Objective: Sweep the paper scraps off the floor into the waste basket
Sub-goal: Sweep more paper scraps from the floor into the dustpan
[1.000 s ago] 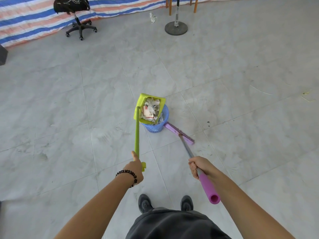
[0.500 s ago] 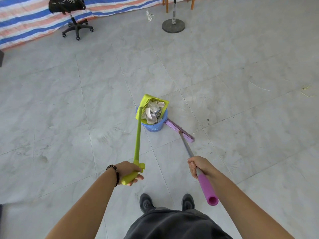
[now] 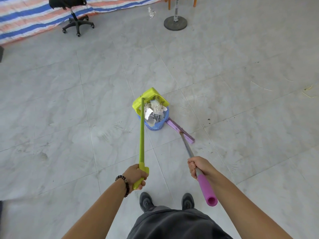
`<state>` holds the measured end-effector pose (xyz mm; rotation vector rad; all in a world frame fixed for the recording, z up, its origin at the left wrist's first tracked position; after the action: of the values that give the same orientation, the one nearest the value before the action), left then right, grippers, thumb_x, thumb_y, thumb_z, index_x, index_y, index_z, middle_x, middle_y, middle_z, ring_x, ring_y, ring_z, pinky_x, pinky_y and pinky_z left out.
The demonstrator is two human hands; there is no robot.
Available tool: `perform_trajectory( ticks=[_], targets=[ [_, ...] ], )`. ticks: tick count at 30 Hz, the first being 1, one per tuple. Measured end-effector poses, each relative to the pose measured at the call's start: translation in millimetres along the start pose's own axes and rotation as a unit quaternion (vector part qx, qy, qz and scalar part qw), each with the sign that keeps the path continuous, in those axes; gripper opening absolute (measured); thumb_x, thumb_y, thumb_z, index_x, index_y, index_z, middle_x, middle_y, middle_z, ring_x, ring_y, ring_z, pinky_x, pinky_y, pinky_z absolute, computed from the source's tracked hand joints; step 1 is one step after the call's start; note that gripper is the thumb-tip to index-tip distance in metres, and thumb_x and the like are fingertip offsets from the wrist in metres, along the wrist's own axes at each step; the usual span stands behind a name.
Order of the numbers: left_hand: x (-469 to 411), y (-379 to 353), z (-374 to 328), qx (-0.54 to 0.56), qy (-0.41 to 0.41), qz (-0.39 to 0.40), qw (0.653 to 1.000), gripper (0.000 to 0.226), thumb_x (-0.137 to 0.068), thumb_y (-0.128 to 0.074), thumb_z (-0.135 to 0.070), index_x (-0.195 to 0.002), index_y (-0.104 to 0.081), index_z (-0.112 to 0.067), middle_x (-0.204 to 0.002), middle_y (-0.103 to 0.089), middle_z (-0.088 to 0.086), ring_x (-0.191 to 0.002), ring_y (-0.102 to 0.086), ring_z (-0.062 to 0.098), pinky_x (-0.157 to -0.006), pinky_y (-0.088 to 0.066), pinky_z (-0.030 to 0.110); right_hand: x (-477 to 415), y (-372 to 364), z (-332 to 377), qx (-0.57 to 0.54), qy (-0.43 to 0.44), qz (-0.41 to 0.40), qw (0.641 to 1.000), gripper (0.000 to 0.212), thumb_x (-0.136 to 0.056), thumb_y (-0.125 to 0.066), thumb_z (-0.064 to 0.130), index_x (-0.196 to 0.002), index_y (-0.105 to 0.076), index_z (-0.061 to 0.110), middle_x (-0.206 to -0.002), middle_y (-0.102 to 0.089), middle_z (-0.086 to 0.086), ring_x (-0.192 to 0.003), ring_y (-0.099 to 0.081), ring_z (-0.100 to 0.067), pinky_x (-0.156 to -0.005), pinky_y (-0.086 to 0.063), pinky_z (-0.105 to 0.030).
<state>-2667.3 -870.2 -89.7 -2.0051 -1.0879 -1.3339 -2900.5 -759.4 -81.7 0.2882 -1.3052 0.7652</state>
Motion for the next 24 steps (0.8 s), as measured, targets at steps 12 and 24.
perform_trajectory(
  ticks=[12, 24],
  targets=[
    [7, -5, -12, -0.066, -0.006, -0.042, 0.997, 0.015, -0.088, -0.05, 0.007, -0.095, -0.049, -0.006, -0.076, -0.05, 0.013, -0.049, -0.045, 0.02, -0.041, -0.039, 0.02, -4, 8, -1, 0.051, 0.017, -0.001, 0.999, 0.021, -0.091, -0.048, 0.004, -0.072, -0.048, 0.012, -0.048, -0.043, 0.004, -0.034, -0.039, -0.003, -0.031, -0.037, -0.015],
    [24, -1, -19, -0.09, -0.018, -0.047, 0.995, 0.016, -0.086, -0.051, 0.009, -0.095, -0.051, -0.005, -0.079, -0.049, 0.013, -0.051, -0.046, 0.022, -0.041, -0.039, 0.022, -16, 14, -27, 0.078, -0.03, 0.0, 0.997, 0.01, -0.088, -0.038, -0.001, -0.084, -0.042, 0.008, -0.053, -0.043, -0.006, -0.035, -0.041, -0.01, -0.033, -0.039, -0.018]
  ],
)
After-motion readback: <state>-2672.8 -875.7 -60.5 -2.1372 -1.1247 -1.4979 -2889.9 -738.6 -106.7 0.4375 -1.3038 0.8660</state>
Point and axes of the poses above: each hand's wrist, its own x-axis away from the middle knuckle, its own y-axis out of the back of the hand, z = x × y, the point moved 10 cm from there along -x, towards the middle knuckle
